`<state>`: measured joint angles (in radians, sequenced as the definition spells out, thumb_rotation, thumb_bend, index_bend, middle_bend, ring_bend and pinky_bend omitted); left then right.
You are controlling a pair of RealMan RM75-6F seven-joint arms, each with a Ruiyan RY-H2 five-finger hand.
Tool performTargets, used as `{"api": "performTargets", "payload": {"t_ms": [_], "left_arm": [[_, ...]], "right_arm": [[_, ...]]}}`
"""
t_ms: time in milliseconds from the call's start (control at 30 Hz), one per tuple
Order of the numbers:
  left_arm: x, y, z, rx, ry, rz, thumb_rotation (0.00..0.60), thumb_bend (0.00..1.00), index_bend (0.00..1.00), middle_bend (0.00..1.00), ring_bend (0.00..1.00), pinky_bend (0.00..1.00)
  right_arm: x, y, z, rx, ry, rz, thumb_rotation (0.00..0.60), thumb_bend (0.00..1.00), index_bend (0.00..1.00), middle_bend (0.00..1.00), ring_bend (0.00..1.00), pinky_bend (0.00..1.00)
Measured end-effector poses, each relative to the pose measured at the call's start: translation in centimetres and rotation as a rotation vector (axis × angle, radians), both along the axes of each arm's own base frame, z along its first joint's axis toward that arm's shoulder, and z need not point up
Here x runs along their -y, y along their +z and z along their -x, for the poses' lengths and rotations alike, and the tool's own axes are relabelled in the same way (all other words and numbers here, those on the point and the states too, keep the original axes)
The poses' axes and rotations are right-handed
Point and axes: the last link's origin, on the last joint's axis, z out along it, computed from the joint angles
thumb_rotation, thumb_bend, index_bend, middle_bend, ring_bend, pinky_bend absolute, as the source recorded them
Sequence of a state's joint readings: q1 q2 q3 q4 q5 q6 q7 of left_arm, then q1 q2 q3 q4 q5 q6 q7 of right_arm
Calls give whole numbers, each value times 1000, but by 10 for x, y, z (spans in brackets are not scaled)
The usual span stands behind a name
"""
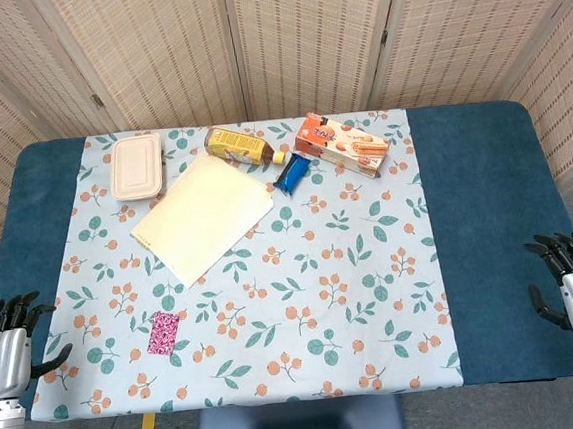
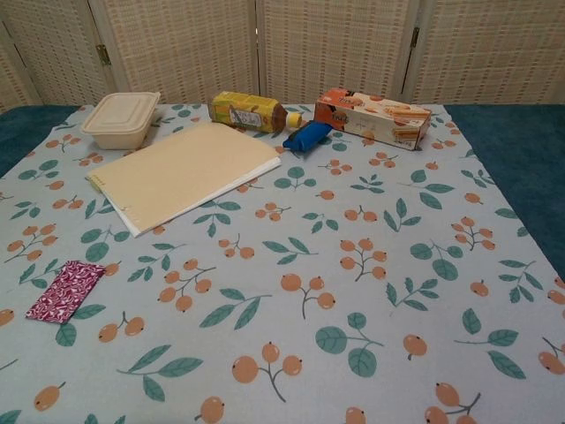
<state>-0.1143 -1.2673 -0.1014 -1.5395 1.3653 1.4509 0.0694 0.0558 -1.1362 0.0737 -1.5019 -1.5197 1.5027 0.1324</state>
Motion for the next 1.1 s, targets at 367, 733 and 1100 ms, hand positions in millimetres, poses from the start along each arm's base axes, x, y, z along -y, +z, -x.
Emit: {"api": "performTargets", "payload": {"t_ms": [367,733,1100], "left_arm": [[0,-1,-3,-5,-17,17,600,251,341,181,124,0],[-10,-9,-21,-22,-128,122,600,242,352,181,120,0],[-17,-32,-47,-45,-221,387,600,168,311,156,63,0]], "right_arm": [[-1,4,0,-1,0,9,600,497,198,179,90,0],[-2,7,-3,1,5,18,600,497,198,179,91,0],[-7,8,0,5,-4,26,600,497,198,179,91,0]]}}
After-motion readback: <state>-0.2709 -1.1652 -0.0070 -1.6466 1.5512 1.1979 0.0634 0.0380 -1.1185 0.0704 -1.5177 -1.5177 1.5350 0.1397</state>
